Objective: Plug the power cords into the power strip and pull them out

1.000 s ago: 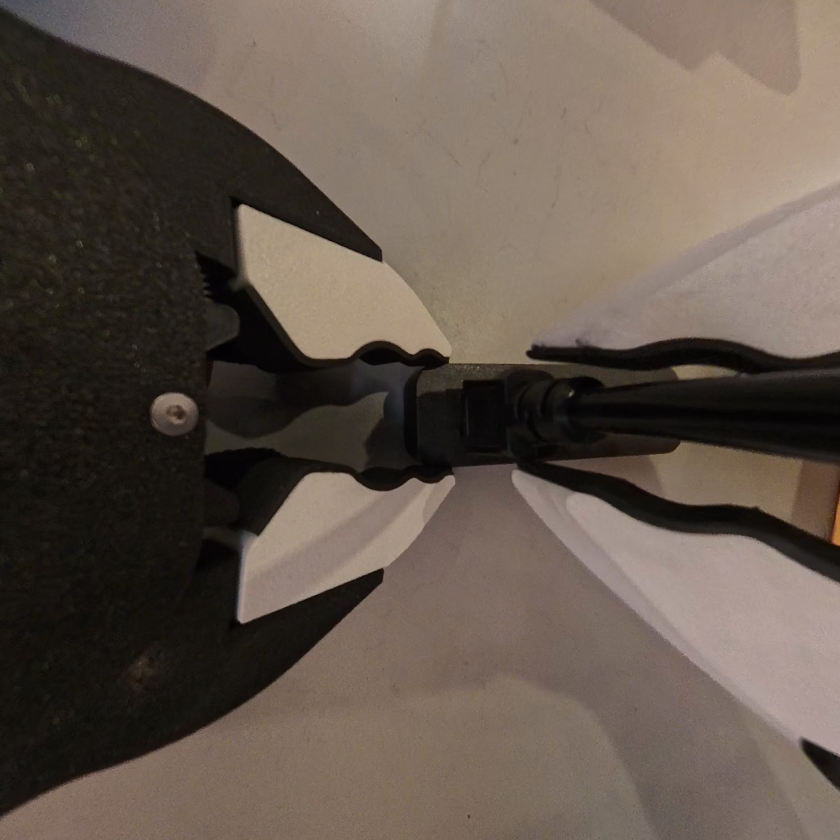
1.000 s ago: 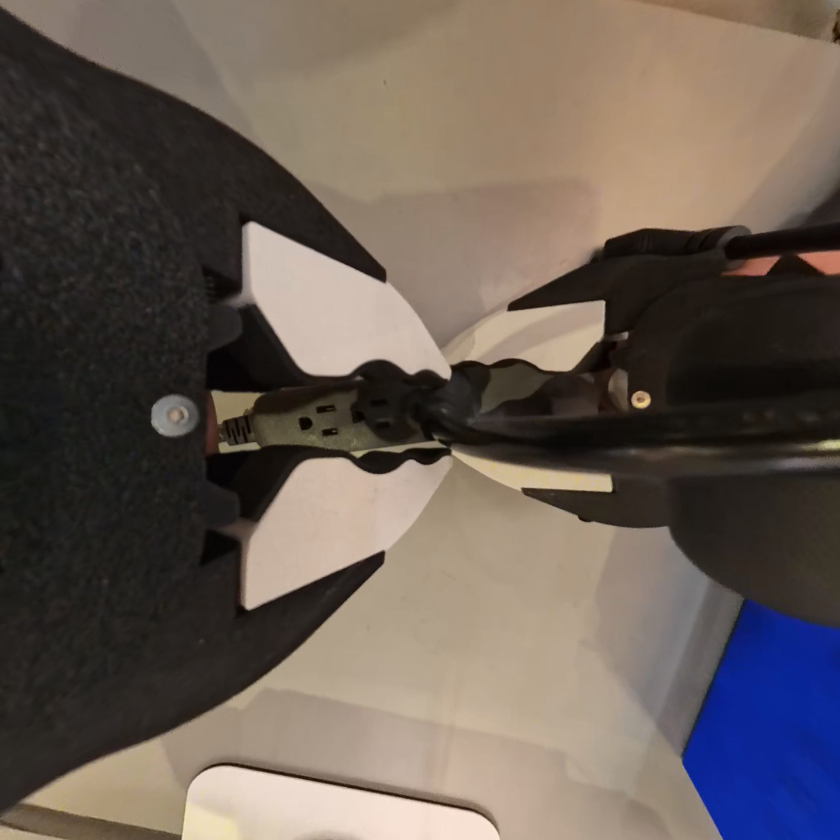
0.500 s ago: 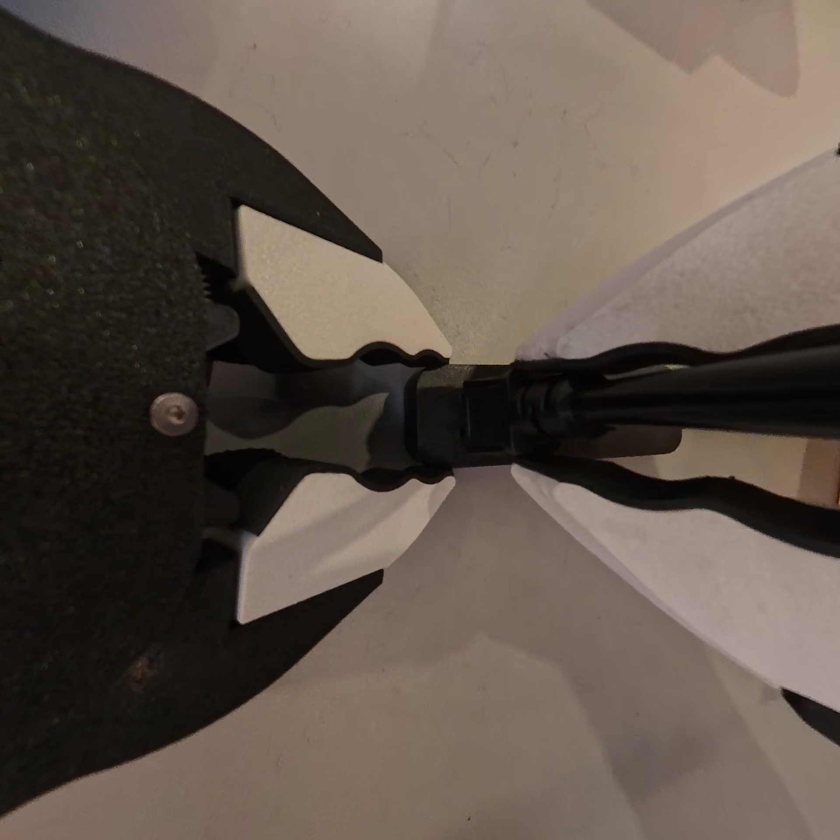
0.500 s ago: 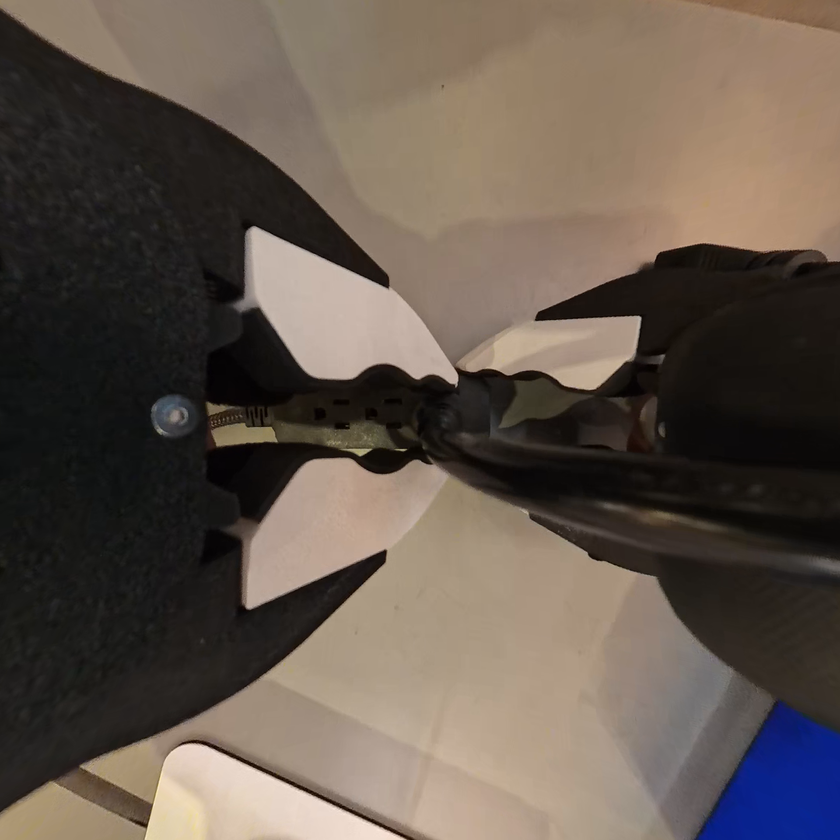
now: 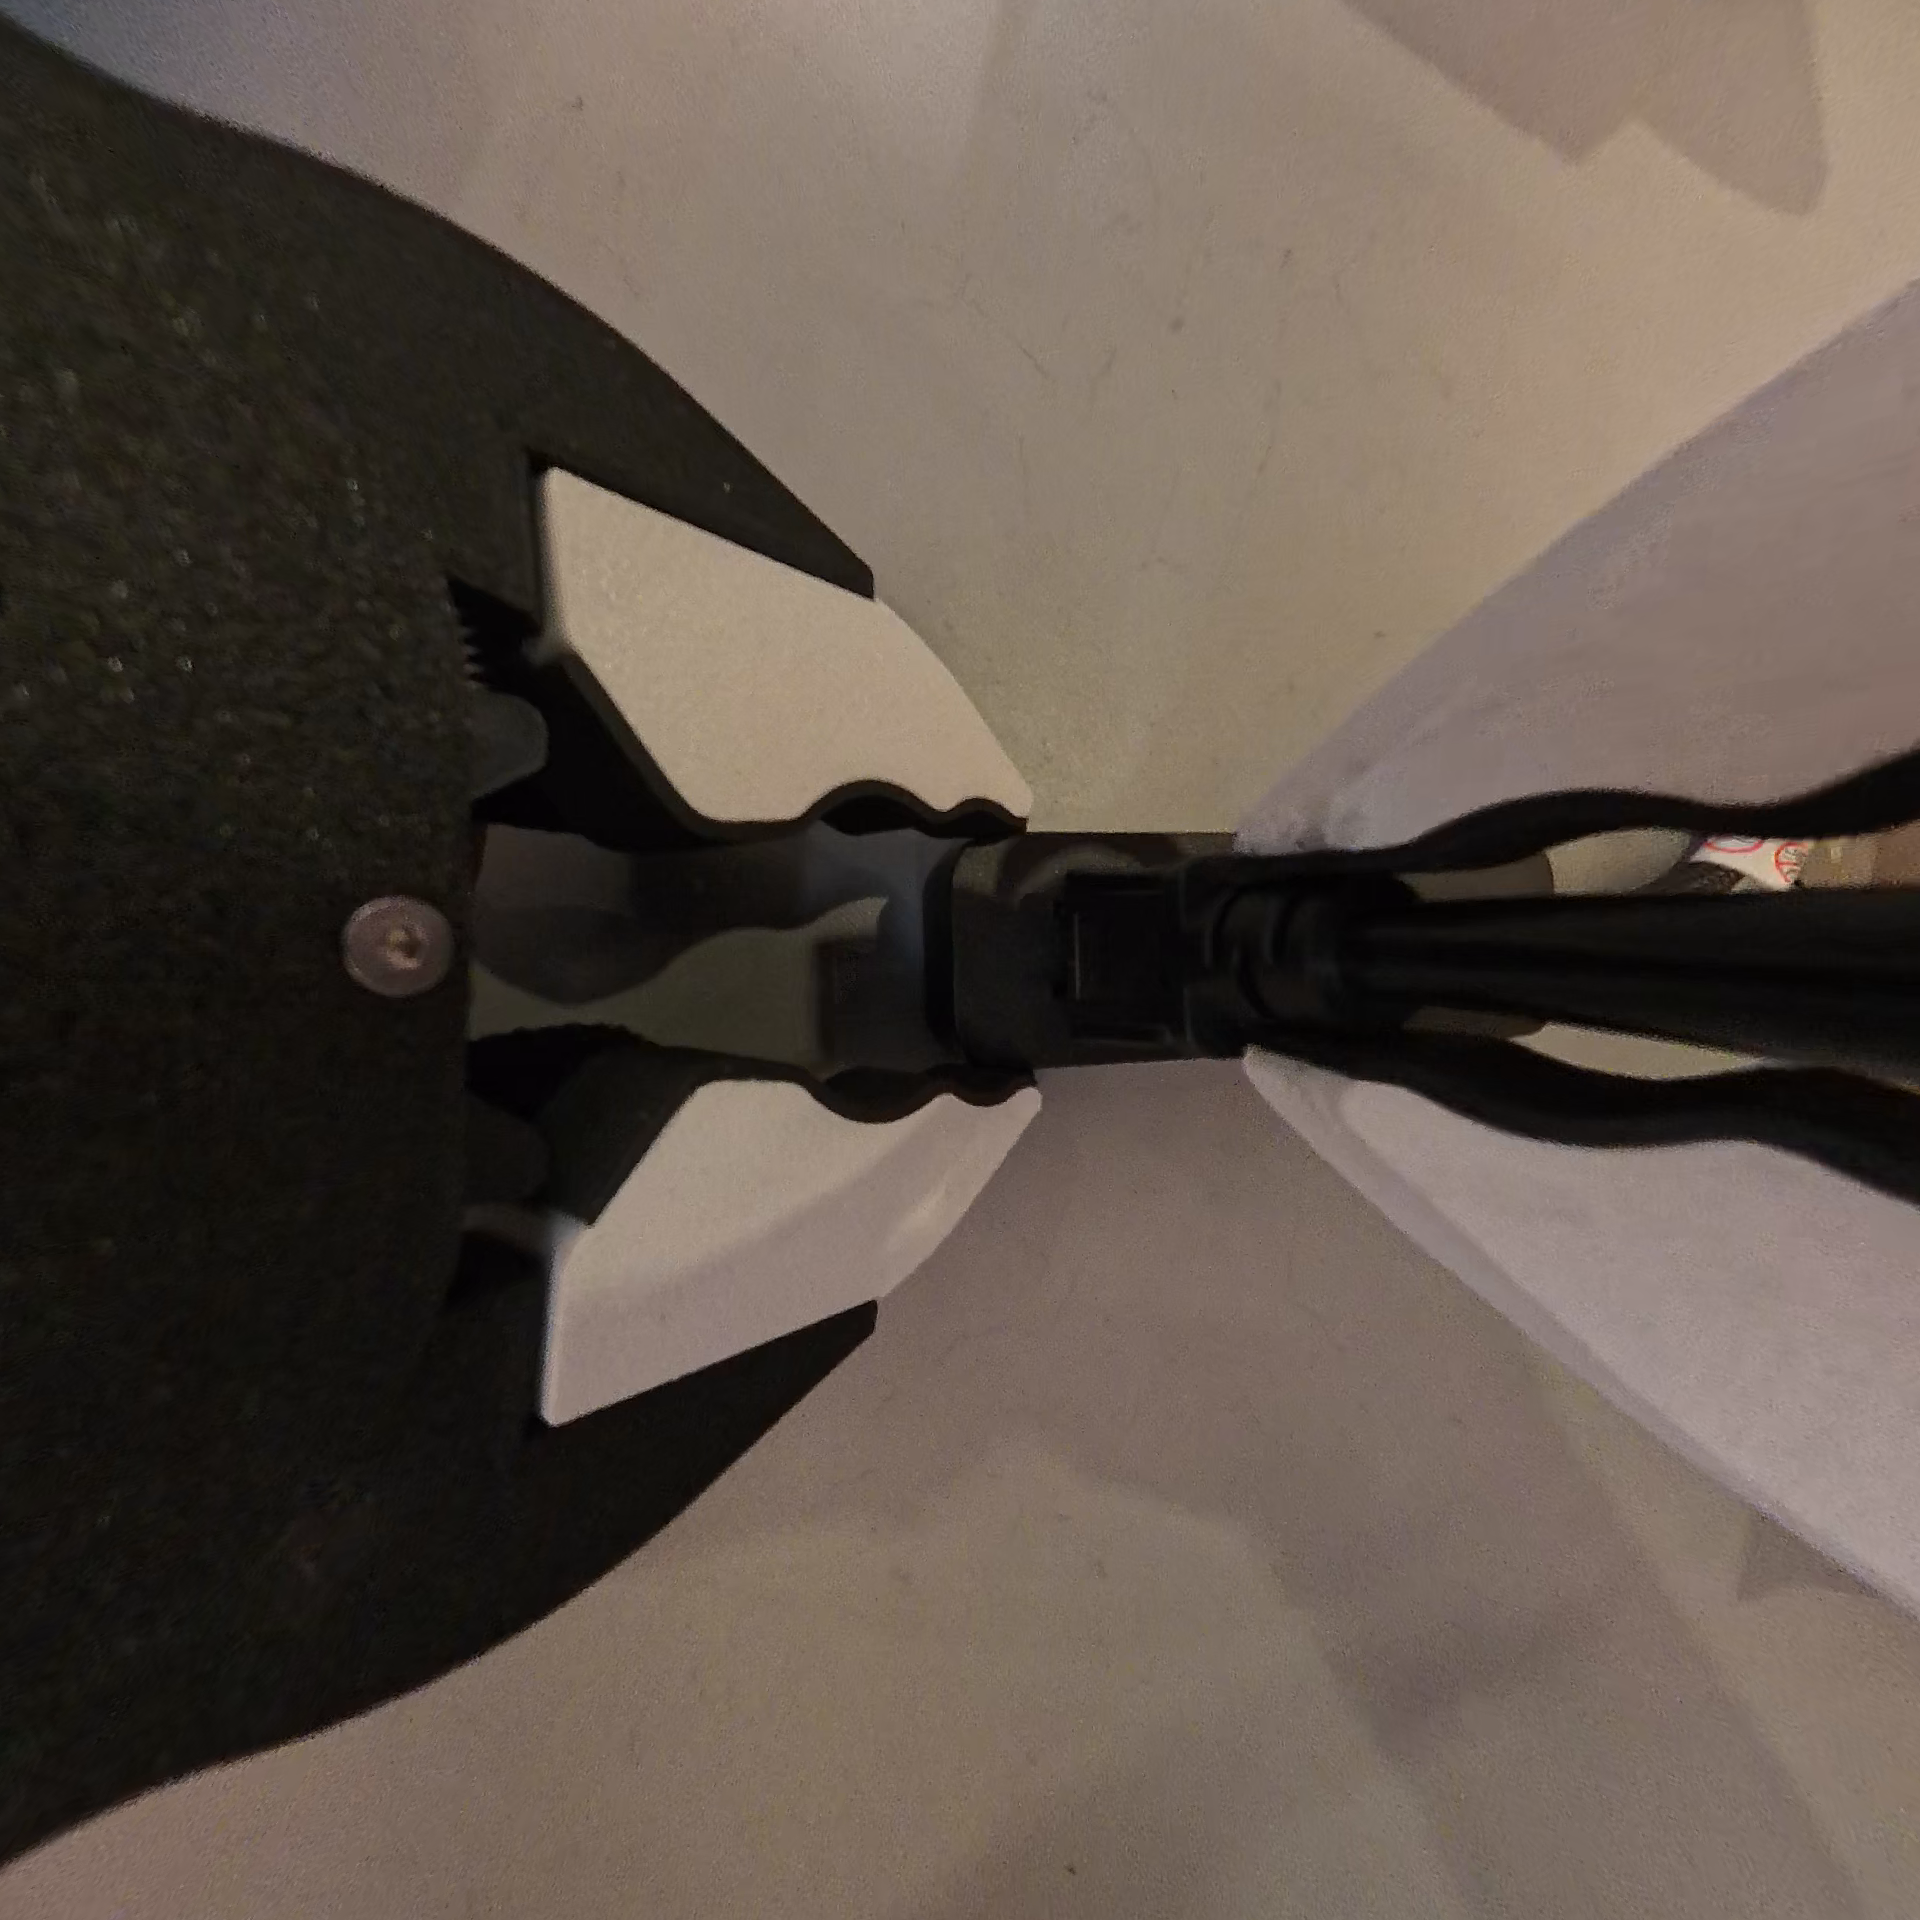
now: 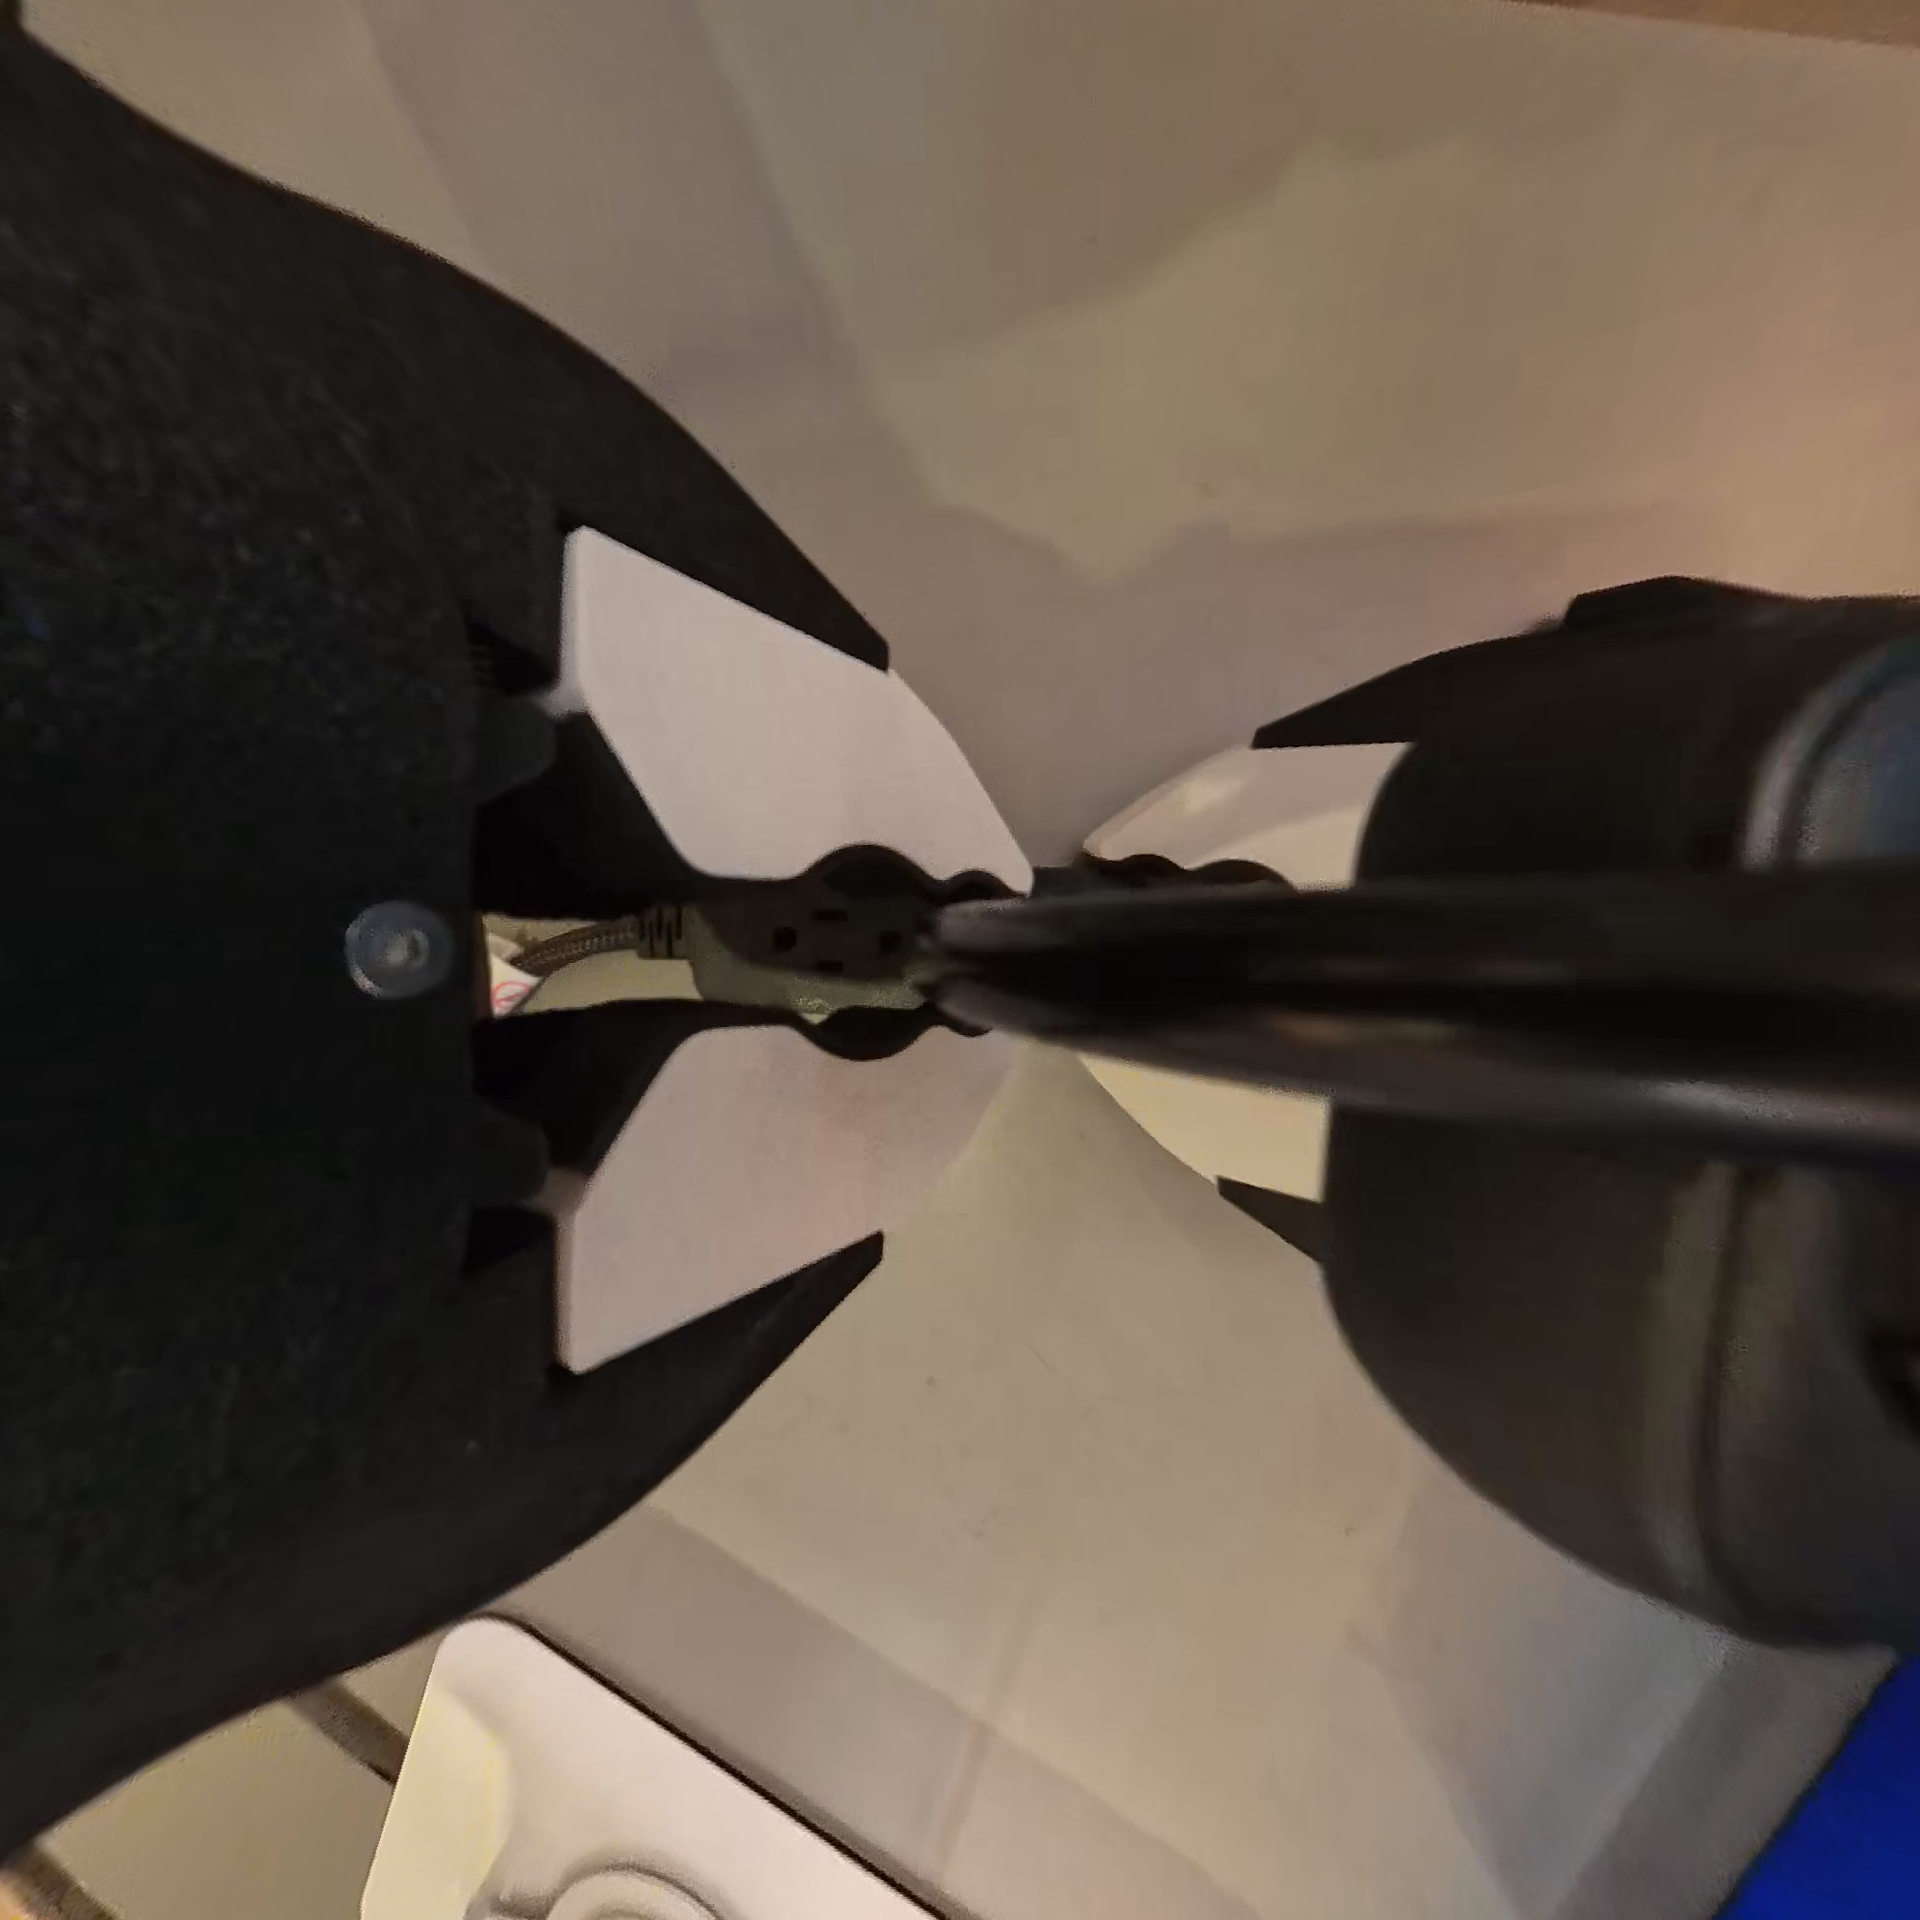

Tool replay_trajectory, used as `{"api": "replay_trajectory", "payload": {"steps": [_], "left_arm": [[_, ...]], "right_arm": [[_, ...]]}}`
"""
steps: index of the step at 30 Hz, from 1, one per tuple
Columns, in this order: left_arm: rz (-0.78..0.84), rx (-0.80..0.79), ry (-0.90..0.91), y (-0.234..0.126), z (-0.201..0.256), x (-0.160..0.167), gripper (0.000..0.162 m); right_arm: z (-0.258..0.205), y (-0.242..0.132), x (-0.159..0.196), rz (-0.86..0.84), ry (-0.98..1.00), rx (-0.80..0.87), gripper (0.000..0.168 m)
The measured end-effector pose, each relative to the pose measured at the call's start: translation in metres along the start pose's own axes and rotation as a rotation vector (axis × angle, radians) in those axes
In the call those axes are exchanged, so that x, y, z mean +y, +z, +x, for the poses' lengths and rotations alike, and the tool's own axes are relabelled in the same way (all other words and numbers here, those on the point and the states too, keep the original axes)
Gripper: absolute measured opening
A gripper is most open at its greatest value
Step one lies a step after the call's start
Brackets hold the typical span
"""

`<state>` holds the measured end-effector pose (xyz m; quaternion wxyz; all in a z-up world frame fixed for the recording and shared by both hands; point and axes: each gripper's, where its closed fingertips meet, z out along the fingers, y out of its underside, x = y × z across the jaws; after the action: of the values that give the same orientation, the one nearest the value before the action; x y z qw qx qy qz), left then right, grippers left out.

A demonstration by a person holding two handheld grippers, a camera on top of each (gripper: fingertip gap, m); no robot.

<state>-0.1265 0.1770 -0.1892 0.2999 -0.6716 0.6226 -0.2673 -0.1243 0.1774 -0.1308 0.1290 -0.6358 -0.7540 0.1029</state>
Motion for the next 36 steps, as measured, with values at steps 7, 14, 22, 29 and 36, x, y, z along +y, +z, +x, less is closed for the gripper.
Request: {"api": "replay_trajectory", "payload": {"steps": [7, 14, 22, 29, 36], "left_arm": [[0.0, -0.001, -0.001, 0.0001, -0.0002, -0.0001, 0.042], [0.0, -0.002, 0.001, 0.0003, -0.0001, 0.0, 0.042], [0.0, -0.003, -0.003, 0.0006, -0.0004, -0.0001, 0.042], [0.0, -0.002, -0.002, 0.0008, -0.0001, 0.0, 0.042], [0.0, -0.001, -0.001, 0.0007, 0.0002, 0.0, 0.042]], "right_arm": [[-0.0001, 0.001, 0.0007, -0.161, -0.049, -0.058, 0.016], [-0.0018, 0.002, 0.0013, -0.152, -0.029, -0.067, 0.016], [-0.0025, 0.0029, 0.0029, -0.134, 0.04, -0.099, 0.016], [-0.0029, 0.0031, 0.0033, -0.166, 0.045, -0.092, 0.016], [-0.003, 0.0035, 0.0029, -0.176, 0.066, -0.089, 0.016]]}}
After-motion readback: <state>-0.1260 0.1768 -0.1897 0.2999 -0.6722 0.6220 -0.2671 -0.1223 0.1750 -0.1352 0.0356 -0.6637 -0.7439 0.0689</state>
